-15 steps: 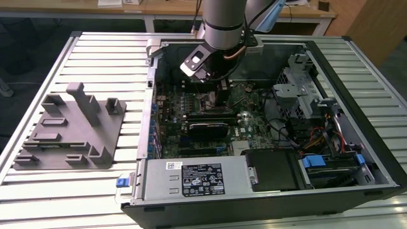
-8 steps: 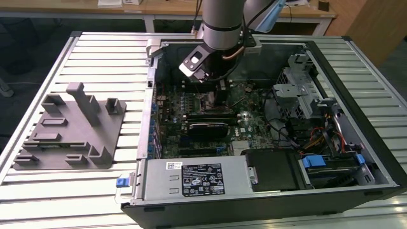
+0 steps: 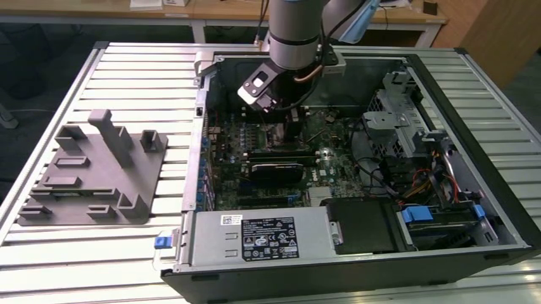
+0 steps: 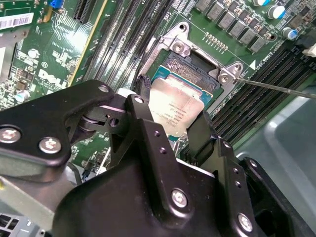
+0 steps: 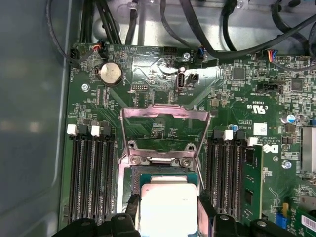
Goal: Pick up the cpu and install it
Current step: 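Place the cpu into insertion slot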
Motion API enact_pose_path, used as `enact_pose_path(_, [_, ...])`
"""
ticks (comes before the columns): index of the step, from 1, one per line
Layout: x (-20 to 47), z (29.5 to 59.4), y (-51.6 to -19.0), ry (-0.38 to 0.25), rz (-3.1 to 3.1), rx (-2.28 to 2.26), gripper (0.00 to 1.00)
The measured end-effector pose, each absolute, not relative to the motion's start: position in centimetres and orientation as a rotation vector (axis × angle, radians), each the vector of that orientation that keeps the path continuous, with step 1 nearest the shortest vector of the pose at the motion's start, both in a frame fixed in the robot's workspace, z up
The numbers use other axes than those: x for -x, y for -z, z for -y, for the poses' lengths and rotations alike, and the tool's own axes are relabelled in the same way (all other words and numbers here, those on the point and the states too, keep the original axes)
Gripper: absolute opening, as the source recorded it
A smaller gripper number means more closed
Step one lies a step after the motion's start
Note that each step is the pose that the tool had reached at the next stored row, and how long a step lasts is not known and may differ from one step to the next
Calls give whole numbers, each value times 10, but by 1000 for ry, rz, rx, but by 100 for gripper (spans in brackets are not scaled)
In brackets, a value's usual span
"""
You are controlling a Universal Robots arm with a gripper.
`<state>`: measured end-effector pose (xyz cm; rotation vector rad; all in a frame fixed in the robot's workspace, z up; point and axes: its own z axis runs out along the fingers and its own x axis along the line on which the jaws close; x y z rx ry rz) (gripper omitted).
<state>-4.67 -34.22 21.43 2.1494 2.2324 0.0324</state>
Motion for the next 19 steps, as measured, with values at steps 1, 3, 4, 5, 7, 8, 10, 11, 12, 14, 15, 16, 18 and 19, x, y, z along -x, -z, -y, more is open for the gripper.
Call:
enact_pose_path(1, [47, 342, -214, -32, -2232, -2149, 54])
enact_pose_path(3, [47, 342, -212, -32, -2232, -2149, 54])
enact_pose_path(4, [47, 342, -212, -32, -2232, -2149, 54])
enact_pose_path(5, [47, 342, -211, -32, -2232, -2149, 54])
enact_pose_path(7, [47, 342, -210, -32, -2232, -2149, 54])
enact_pose_path(8, [48, 342, -210, -32, -2232, -2149, 54])
enact_pose_path(10, [48, 341, -209, -32, -2232, -2149, 54])
enact_pose_path(11, [48, 341, -208, -32, -2232, -2149, 54])
enact_pose_path(12, [48, 341, -207, -32, -2232, -2149, 54])
enact_pose_path(14, [49, 341, -206, -32, -2232, -2149, 54])
enact_pose_path(15, [49, 341, -205, -32, -2232, -2149, 54])
enact_pose_path(16, [49, 340, -204, -32, -2232, -2149, 54])
enact_pose_path(18, [49, 340, -203, -32, -2232, -2149, 54])
enact_pose_path(19, [49, 340, -203, -32, -2232, -2149, 54])
